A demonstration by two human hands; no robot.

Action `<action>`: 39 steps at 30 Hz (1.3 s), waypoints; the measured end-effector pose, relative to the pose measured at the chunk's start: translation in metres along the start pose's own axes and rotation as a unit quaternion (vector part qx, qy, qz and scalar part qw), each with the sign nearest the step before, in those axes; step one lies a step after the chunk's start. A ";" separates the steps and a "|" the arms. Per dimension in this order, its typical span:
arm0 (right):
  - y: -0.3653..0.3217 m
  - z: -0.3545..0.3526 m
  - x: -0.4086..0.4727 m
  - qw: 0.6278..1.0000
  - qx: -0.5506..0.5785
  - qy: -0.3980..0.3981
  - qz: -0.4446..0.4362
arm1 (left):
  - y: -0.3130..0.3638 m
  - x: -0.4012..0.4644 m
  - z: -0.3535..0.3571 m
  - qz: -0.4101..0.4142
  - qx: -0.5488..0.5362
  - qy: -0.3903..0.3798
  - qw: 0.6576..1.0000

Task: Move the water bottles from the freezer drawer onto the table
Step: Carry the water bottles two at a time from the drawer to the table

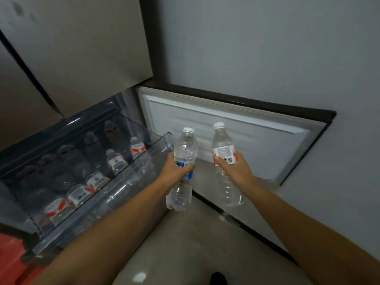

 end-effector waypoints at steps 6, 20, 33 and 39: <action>0.062 -0.061 -0.069 0.990 0.001 0.134 0.045 | -0.004 -0.001 0.093 0.038 0.037 -0.126 0.991; 0.204 -0.262 -0.347 0.877 0.074 0.443 0.168 | 0.009 -0.125 0.425 0.120 0.187 -0.441 0.869; 0.305 -0.403 -0.585 0.769 0.126 0.591 0.210 | 0.023 -0.305 0.691 0.185 0.246 -0.595 0.743; 0.351 -0.422 -0.696 0.684 0.177 0.675 0.212 | 0.011 -0.413 0.798 0.221 0.279 -0.686 0.635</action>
Point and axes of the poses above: each hand's wrist, its own x-axis towards the middle knuckle, its own z-axis out of the palm, y = z × x, the point moved 10 cm from there along x, towards the middle knuckle, and after that the axes turned 8 degrees about -y, right-handed, at the moved point
